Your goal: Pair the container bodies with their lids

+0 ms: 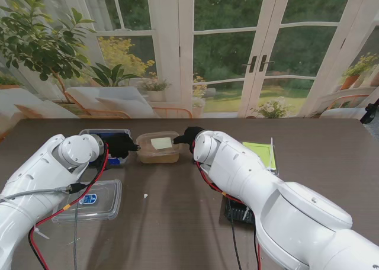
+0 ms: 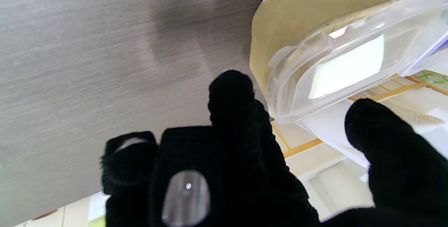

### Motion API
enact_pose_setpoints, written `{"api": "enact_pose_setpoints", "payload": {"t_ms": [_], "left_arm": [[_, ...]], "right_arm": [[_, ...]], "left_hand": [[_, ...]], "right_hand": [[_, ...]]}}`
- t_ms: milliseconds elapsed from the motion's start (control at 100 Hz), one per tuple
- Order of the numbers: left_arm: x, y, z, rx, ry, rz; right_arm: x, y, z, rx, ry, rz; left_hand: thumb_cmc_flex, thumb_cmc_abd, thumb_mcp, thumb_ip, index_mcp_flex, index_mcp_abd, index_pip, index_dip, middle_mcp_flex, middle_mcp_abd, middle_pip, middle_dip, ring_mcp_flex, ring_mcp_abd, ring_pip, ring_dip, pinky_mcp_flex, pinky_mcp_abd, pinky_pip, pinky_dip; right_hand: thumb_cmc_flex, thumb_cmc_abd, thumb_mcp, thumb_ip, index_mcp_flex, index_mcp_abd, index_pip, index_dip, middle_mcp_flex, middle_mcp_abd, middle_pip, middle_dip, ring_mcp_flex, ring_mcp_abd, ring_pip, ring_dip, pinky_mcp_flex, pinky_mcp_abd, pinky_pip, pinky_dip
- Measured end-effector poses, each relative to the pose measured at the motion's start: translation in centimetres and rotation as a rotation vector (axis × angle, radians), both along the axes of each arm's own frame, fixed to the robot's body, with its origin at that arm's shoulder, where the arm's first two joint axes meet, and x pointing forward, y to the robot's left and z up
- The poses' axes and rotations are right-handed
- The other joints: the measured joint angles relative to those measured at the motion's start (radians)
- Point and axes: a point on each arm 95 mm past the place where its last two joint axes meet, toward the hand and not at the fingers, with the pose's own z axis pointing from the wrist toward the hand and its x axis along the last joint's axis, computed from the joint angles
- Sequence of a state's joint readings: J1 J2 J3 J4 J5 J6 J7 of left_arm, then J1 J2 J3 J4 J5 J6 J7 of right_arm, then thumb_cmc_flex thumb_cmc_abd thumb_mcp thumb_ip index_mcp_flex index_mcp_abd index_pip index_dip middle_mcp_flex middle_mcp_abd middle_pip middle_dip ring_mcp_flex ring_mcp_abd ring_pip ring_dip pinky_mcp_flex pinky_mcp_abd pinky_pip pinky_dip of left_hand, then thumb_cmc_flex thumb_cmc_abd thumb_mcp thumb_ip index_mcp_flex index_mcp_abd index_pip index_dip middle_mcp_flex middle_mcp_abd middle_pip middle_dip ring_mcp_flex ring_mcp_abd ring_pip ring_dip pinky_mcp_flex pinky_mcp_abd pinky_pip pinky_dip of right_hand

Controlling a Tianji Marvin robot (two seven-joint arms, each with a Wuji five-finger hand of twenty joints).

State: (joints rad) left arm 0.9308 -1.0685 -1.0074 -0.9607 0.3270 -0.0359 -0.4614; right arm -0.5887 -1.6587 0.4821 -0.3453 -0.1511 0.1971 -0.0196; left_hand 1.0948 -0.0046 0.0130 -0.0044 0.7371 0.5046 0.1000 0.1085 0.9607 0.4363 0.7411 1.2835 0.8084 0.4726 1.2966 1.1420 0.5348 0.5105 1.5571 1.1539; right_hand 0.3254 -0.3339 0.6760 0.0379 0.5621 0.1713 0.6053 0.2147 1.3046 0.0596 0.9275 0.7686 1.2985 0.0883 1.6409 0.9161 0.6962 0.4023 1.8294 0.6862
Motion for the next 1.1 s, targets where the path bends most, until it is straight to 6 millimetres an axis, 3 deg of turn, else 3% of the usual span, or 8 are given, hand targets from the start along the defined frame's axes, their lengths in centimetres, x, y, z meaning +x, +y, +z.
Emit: {"api": "enact_pose_setpoints", "payload": {"t_ms": [500,1100], "left_arm": [[-0.1,0.1,-0.2,0.000,0.000,-0.006],[0.0,0.3,-0.3,0.004,0.001,-0.011]], "right_arm": [[-0.3,0.9,1.9,0.023,-0.129,0.027],[-1.3,2.0,-0.3,0.059,-0.052,0.071]], "left_hand": [[0.000,0.000,0.000,0.000,0.000,0.000,0.000,0.002,0.000,0.000,0.000,0.000,0.000,0.003,-0.002,0.000,-0.006,0.000,-0.001,-0.001],[0.000,0.000,0.000,0.000,-0.001,0.000,-0.012,-0.011,0.000,0.000,-0.005,0.000,0.000,0.004,-0.008,0.000,-0.008,0.000,-0.007,-0.002]], "right_hand": [[0.000,0.000,0.000,0.000,0.015,-0.007,0.013,0.000,0.012,0.000,0.000,0.000,0.002,0.002,0.000,0.000,0.000,0.000,0.000,0.000],[0.000,0.000,0.000,-0.010,0.024,-0.060,-0.004,-0.009,0.025,0.000,0.000,0.000,0.002,0.012,0.000,0.000,0.000,0.000,0.000,0.000]]}}
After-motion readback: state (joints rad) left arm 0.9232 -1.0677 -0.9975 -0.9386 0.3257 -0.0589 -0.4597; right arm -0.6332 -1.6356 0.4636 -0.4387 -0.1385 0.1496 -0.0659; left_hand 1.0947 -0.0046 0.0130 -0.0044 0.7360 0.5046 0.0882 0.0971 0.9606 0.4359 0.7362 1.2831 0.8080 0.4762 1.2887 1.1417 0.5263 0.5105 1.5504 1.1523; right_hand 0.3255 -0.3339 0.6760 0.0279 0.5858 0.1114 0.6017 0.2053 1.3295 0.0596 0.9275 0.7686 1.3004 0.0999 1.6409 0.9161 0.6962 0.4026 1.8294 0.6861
